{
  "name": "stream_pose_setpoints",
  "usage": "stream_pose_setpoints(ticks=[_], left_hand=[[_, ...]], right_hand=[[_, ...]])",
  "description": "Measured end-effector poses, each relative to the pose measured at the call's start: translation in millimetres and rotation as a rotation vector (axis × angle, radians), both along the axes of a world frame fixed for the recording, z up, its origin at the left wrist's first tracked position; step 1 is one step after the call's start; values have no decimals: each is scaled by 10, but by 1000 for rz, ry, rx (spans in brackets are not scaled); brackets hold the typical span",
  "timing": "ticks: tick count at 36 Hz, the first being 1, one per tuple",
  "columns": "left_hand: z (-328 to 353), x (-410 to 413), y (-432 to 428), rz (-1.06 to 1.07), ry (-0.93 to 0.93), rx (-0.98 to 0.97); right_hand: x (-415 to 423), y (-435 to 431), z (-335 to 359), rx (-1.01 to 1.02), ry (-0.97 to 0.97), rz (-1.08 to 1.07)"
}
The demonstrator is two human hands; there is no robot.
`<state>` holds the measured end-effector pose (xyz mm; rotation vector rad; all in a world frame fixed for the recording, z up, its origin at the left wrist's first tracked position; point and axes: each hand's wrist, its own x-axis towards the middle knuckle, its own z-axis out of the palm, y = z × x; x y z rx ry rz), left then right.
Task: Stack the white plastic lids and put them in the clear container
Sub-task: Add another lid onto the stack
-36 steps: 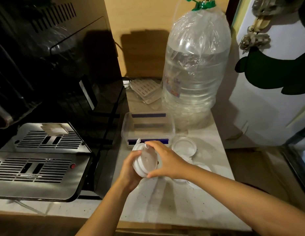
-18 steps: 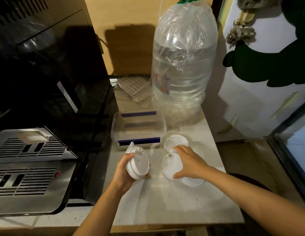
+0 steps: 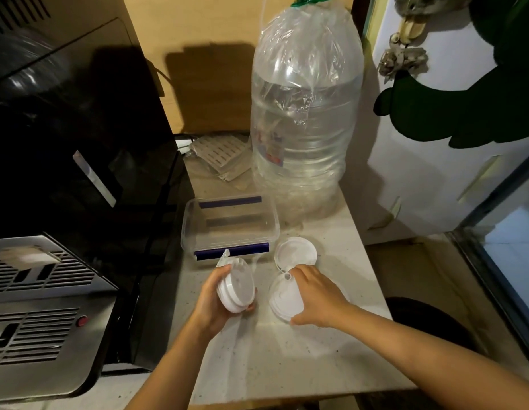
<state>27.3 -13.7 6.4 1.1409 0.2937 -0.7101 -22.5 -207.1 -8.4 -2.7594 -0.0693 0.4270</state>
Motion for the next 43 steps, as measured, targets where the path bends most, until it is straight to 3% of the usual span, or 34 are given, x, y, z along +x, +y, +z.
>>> stream_pose_setpoints(ticks=[11,17,23,43], left_hand=[[114,49,-62,-31,19,-14],[249,77,-154,-212,-138,-164],[375,91,-263,-268,-276,-281],[455,153,-306,-229,-233,-410]], right_hand=[[77,-181,328,324,-28,-99],[154,-216,605,539,-117,-46],[212,-142,750,585,-138,61],[335,5,777,625,-186,163]])
